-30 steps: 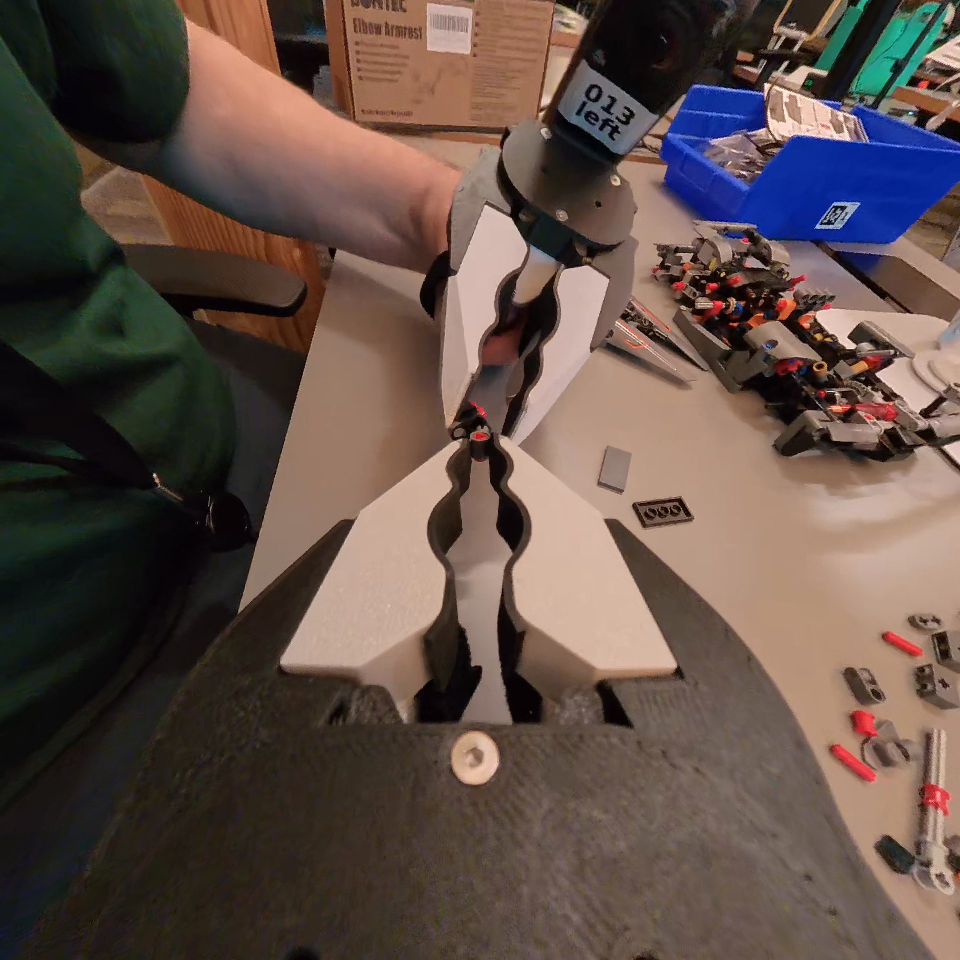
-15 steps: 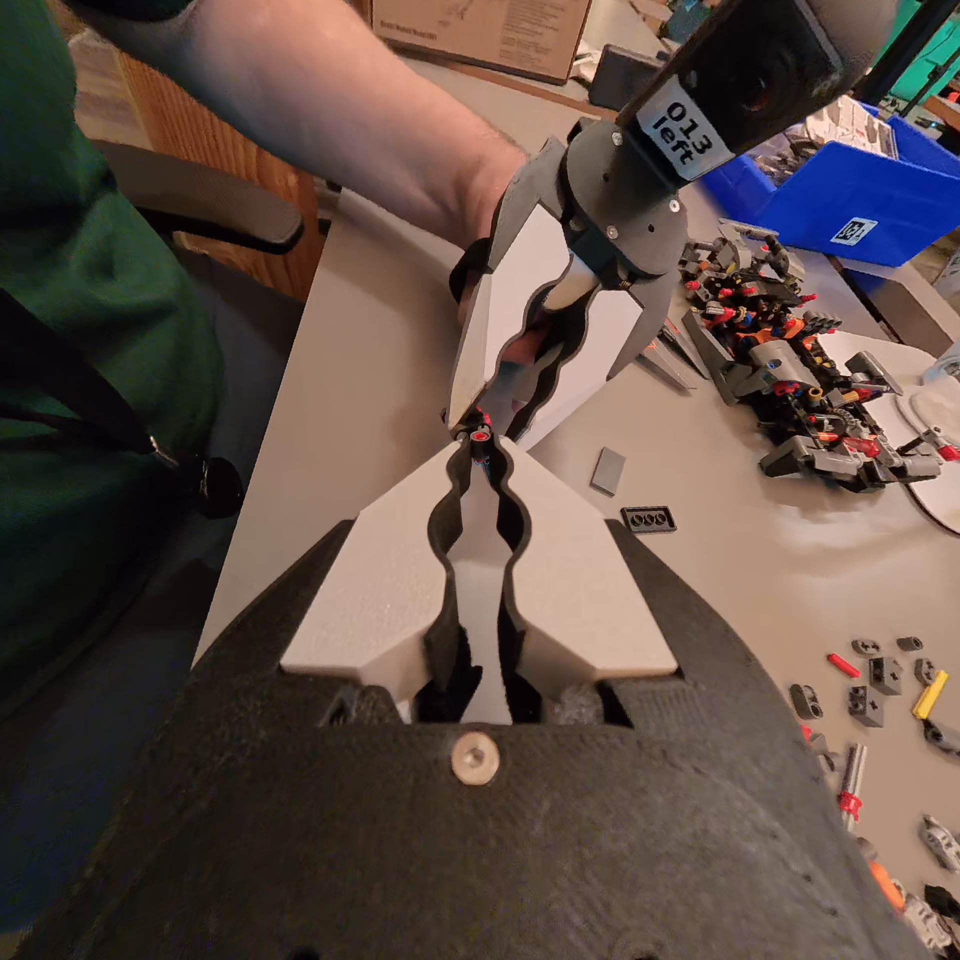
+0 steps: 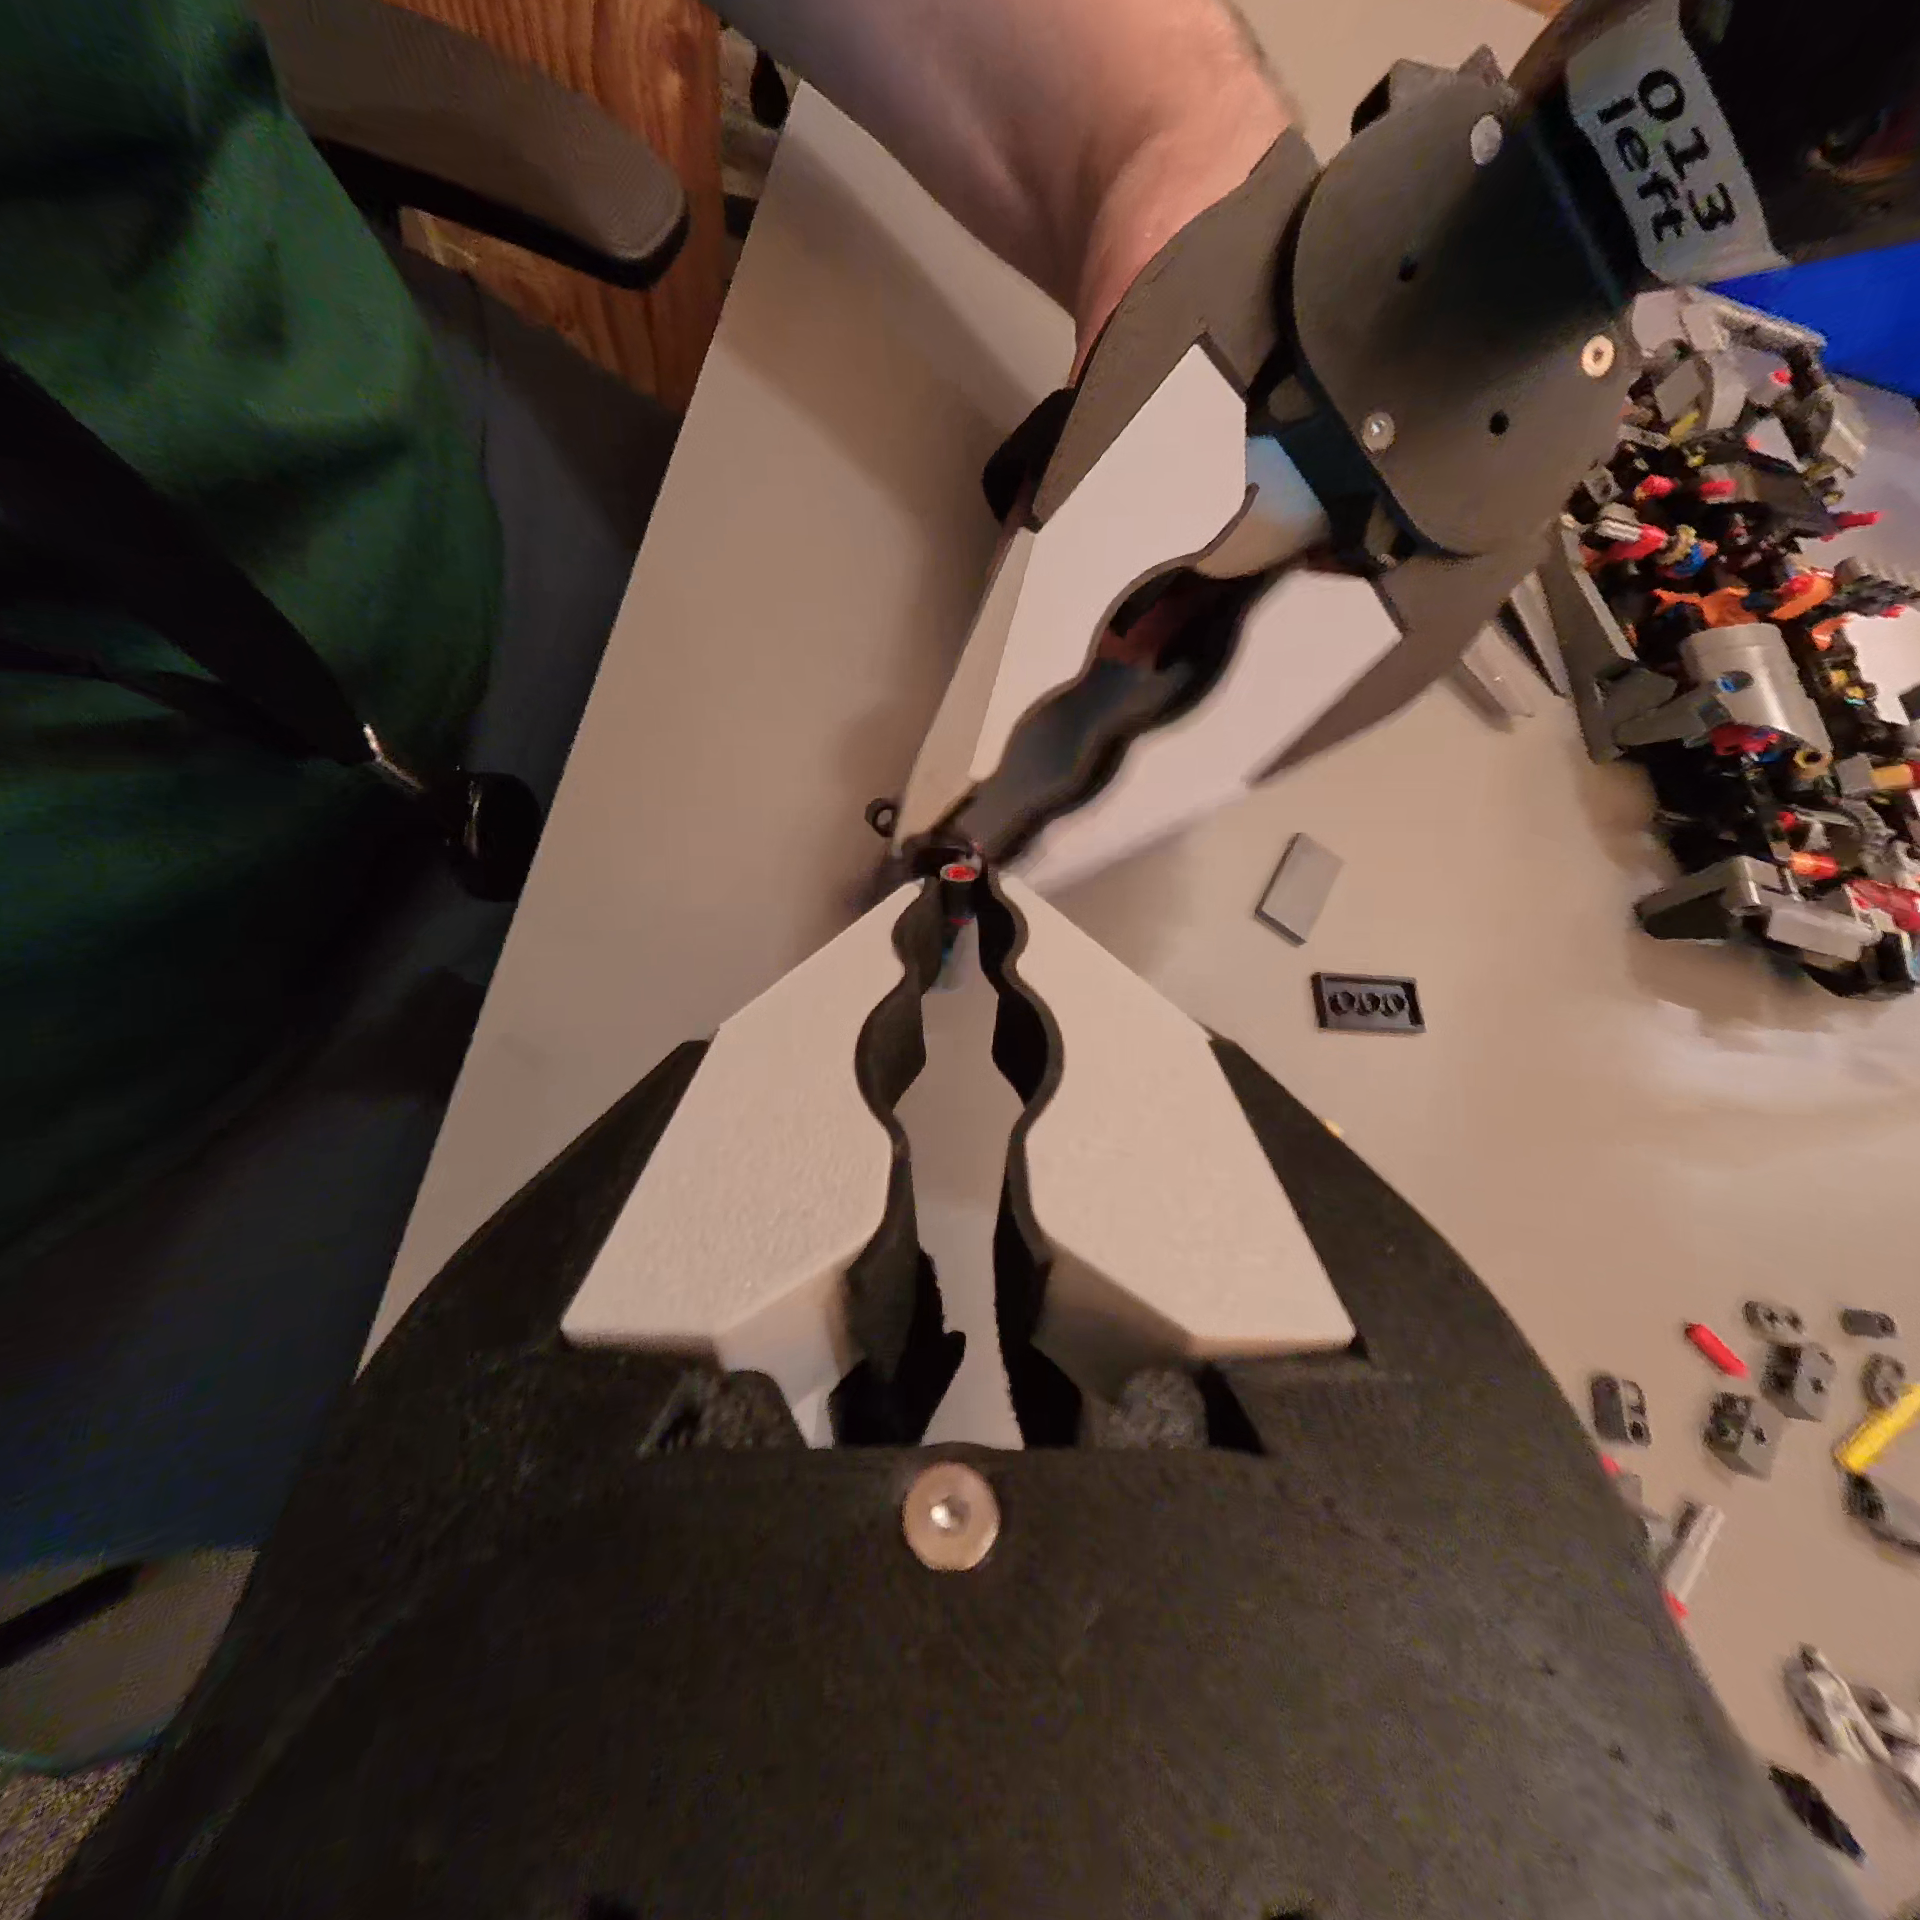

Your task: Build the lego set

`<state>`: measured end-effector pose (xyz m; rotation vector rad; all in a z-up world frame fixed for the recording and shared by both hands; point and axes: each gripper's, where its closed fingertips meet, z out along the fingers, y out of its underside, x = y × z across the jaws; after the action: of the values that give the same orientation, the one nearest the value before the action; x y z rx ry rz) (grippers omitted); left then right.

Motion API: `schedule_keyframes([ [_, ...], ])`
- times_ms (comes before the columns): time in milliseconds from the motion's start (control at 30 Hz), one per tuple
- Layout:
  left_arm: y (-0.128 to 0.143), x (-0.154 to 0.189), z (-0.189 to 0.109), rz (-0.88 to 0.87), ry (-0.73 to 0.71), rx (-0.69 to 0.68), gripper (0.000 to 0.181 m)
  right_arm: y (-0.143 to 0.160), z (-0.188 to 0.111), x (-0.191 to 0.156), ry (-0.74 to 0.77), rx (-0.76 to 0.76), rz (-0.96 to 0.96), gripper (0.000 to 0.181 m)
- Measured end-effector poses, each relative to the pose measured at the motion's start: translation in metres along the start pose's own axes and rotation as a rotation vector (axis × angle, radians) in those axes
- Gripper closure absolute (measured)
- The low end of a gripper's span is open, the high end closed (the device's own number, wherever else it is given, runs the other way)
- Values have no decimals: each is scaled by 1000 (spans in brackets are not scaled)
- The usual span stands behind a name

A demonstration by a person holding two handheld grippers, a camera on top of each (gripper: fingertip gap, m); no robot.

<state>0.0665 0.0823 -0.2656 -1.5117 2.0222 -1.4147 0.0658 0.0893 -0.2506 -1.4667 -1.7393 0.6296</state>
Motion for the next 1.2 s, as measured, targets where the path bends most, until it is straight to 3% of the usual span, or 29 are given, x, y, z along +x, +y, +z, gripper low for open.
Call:
schedule_keyframes([
  [167,1,0,5,17,-7,-24,172,4,-1,-1,7,-12,18,177],
  [467,0,-5,5,69,-175,-37,172,6,-2,1,-1,16,119,176],
  [933,-8,-17,7,308,-418,-384,173,13,-16,-1,98,-155,112,177],
  [1200,-8,-19,10,347,-454,-414,173,18,-18,-4,142,-178,86,177],
])
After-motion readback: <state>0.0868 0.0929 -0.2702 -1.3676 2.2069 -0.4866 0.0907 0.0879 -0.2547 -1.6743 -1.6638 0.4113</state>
